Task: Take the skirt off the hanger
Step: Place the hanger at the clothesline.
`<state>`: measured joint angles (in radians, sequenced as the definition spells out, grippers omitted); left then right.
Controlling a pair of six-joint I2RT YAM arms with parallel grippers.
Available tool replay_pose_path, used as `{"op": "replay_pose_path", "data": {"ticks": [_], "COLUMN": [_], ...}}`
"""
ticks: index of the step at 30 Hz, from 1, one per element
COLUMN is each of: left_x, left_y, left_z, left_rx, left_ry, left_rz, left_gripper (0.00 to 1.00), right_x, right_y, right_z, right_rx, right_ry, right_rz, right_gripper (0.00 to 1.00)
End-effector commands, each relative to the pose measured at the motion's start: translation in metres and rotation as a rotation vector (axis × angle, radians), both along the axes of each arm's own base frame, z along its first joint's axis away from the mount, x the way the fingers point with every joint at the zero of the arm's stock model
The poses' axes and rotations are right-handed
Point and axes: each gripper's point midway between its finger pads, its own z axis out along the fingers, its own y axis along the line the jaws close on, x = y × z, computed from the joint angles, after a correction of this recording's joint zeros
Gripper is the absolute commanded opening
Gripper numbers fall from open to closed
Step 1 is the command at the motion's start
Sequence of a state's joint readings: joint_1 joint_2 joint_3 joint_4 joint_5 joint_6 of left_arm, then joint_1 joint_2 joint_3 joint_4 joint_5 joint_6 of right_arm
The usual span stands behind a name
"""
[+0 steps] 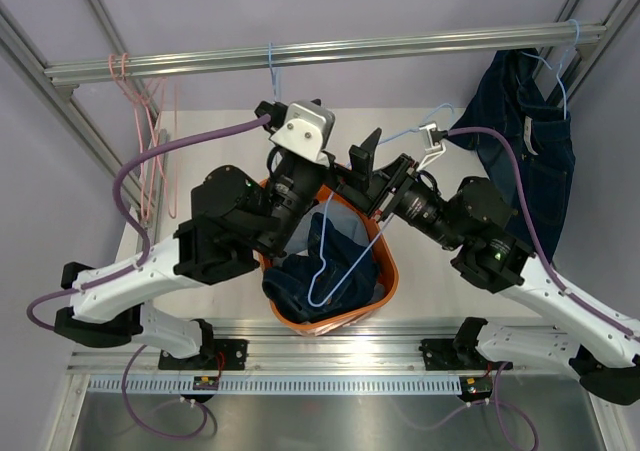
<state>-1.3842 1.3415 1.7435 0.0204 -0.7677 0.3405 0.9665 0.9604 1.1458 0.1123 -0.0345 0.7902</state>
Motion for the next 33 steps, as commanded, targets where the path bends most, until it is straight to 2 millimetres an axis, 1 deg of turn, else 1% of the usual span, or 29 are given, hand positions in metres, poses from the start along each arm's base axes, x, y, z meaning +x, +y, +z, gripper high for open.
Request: {"op": "replay_pose_path", "data": {"ticks": [1, 2, 3, 4, 5, 6, 8, 9, 10, 11, 12, 13, 14, 15, 16, 17, 18, 19, 20, 21, 23, 24, 25, 26, 27, 28, 30, 33], "left_x": [-0.007, -0.008, -0.01, -0.01, -0.011, -0.014, -0.015, -0.017, -0.017, -0.017, -0.019, -0.022, -0.024, -0.025, -0.026, -0.028, -0.029, -0.029, -0.03, -0.03, -0.031, -0.031, -0.032, -0.032, -0.034, -0.034, -0.035, -0.035], "left_y": [0.043, 0.048, 0.06, 0.066, 0.072, 0.084, 0.096, 0.108, 0.115, 0.119, 0.125, 0.131, 0.134, 0.137, 0.136, 0.142, 0.142, 0.144, 0.145, 0.145, 0.14, 0.139, 0.136, 0.135, 0.134, 0.134, 0.134, 0.134], "left_z": [0.045, 0.049, 0.058, 0.062, 0.067, 0.076, 0.085, 0.096, 0.1, 0.1, 0.104, 0.108, 0.109, 0.111, 0.109, 0.11, 0.108, 0.107, 0.104, 0.103, 0.098, 0.098, 0.096, 0.096, 0.098, 0.098, 0.098, 0.096], "left_rx": [-0.116, -0.123, -0.146, -0.155, -0.17, -0.191, -0.205, -0.225, -0.237, -0.225, -0.239, -0.25, -0.257, -0.272, -0.272, -0.281, -0.284, -0.285, -0.284, -0.287, -0.272, -0.271, -0.258, -0.257, -0.259, -0.259, -0.257, -0.246], "left_ry": [-0.019, -0.022, -0.032, -0.039, -0.046, -0.06, -0.077, -0.086, -0.08, -0.074, -0.076, -0.087, -0.09, -0.088, -0.088, -0.089, -0.084, -0.082, -0.082, -0.081, -0.08, -0.078, -0.076, -0.075, -0.079, -0.078, -0.081, -0.082], "left_rz": [0.018, 0.019, 0.021, 0.027, 0.028, 0.029, 0.037, 0.045, 0.057, 0.059, 0.051, 0.038, 0.028, 0.017, 0.007, 0.002, -0.001, -0.002, -0.008, -0.013, -0.026, -0.032, -0.038, -0.046, -0.056, -0.059, -0.064, -0.066], "left_gripper": [0.99, 0.99, 0.99, 0.99, 0.99, 0.99, 0.99, 0.99, 0.99, 0.99, 0.99, 0.99, 0.99, 0.99, 0.99, 0.99, 0.99, 0.99, 0.99, 0.99, 0.99, 0.99, 0.99, 0.99, 0.99, 0.99, 0.99, 0.99], "right_x": [0.002, 0.002, 0.003, 0.005, 0.009, 0.011, 0.017, 0.021, 0.022, 0.032, 0.034, 0.039, 0.049, 0.048, 0.05, 0.052, 0.053, 0.057, 0.058, 0.057, 0.061, 0.056, 0.065, 0.066, 0.062, 0.075, 0.079, 0.087], "right_y": [-0.004, -0.003, -0.002, 0.0, -0.002, -0.001, 0.002, 0.002, 0.004, 0.0, 0.0, 0.0, -0.005, -0.006, -0.006, -0.006, -0.008, -0.005, -0.004, -0.006, 0.0, 0.001, 0.003, 0.003, 0.001, 0.005, 0.007, 0.012], "right_z": [0.01, 0.014, 0.013, 0.009, 0.009, 0.003, 0.001, 0.0, -0.003, -0.003, -0.001, -0.006, -0.006, 0.005, 0.007, 0.005, 0.012, 0.008, 0.01, 0.017, 0.013, 0.021, 0.013, 0.014, 0.024, 0.012, 0.013, 0.014], "right_rx": [-0.023, -0.031, -0.037, -0.056, -0.066, -0.091, -0.106, -0.107, -0.102, -0.091, -0.075, -0.062, -0.047, -0.004, 0.02, 0.03, 0.056, 0.066, 0.081, 0.104, 0.129, 0.162, 0.182, 0.208, 0.265, 0.273, 0.33, 0.364], "right_ry": [0.001, -0.003, -0.001, 0.01, 0.023, 0.038, 0.051, 0.058, 0.068, 0.079, 0.077, 0.107, 0.113, 0.078, 0.09, 0.094, 0.074, 0.095, 0.093, 0.063, 0.083, 0.036, 0.077, 0.076, 0.07, 0.1, 0.102, 0.095], "right_rz": [-0.027, -0.029, -0.03, -0.03, -0.057, -0.057, -0.064, -0.067, -0.05, -0.067, -0.048, -0.041, -0.058, -0.035, -0.023, -0.013, 0.006, 0.023, 0.041, 0.069, 0.114, 0.163, 0.179, 0.203, 0.257, 0.265, 0.302, 0.328], "right_gripper": [0.0, 0.0, 0.0, 0.0, 0.0, 0.0, 0.0, 0.0, 0.0, 0.0, 0.0, 0.0, 0.0, 0.0, 0.0, 0.0, 0.0, 0.0, 0.0, 0.0, 0.0, 0.0, 0.0, 0.0, 0.0, 0.0, 0.0, 0.0]}}
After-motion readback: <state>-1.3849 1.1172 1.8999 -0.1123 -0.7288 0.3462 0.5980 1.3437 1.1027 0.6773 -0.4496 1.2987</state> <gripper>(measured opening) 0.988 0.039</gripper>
